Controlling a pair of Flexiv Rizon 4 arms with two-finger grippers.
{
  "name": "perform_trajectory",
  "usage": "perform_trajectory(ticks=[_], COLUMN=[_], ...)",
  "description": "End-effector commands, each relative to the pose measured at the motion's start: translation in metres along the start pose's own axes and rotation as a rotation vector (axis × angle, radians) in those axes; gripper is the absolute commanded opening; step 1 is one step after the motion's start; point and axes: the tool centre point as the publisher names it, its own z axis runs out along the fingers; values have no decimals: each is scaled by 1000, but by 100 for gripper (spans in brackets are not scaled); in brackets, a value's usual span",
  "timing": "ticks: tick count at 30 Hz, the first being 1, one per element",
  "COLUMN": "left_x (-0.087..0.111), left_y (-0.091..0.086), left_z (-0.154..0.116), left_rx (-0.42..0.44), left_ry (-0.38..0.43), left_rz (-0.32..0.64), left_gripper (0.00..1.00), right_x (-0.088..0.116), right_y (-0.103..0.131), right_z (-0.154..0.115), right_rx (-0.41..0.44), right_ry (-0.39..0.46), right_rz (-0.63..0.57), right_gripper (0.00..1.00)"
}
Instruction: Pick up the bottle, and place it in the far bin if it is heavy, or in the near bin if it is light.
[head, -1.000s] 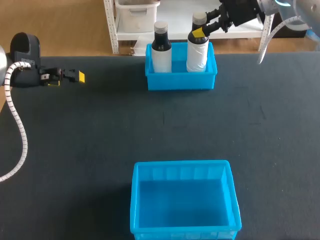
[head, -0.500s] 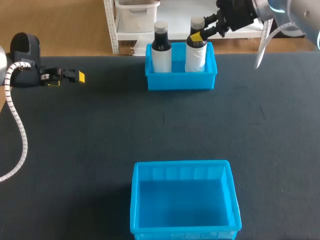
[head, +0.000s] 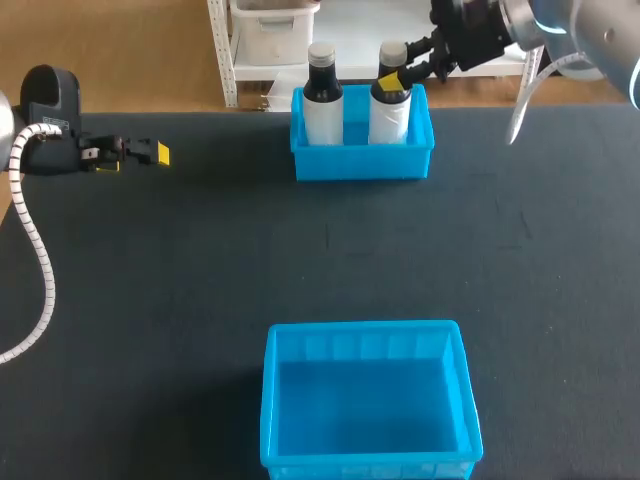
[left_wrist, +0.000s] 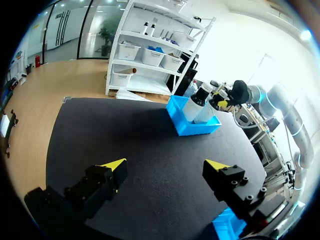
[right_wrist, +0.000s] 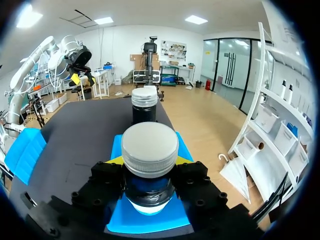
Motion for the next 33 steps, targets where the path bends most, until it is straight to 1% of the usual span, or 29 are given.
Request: perform_trajectory(ticks=[1, 5, 6, 7, 8, 9, 15, 20, 26, 33], left_x=[0, 0, 0, 0, 0, 0, 0, 0, 0, 0], left_y=[0, 0, 0, 0, 0, 0, 0, 0, 0, 0], left_z=[0, 0, 0, 0, 0, 0, 0, 0, 0, 0], left_rx=[0, 0, 0, 0, 0, 0, 0, 0, 0, 0], left_ry=[0, 0, 0, 0, 0, 0, 0, 0, 0, 0], left_rz=[0, 0, 0, 0, 0, 0, 0, 0, 0, 0], left_gripper=[100, 100, 100, 100, 100, 100, 100, 100, 100, 100], right_x=[-1, -1, -1, -1, -1, -1, -4, -3, 5, 10], right_y=[-10, -9, -9, -9, -9, -9, -9, -7, -2, 7], right_z=[1, 3, 3, 3, 3, 3, -1, -13, -38, -76], right_rx=[-124, -126, -126, -128, -130, -131, -126, -110, -63, 17], right_ry=[1, 5, 6, 9, 13, 15, 21, 29, 51, 78], right_rz=[2, 3, 4, 6, 8, 9, 20, 32, 64, 94], right_gripper=[0, 0, 9, 24, 44, 100, 100, 100, 100, 100])
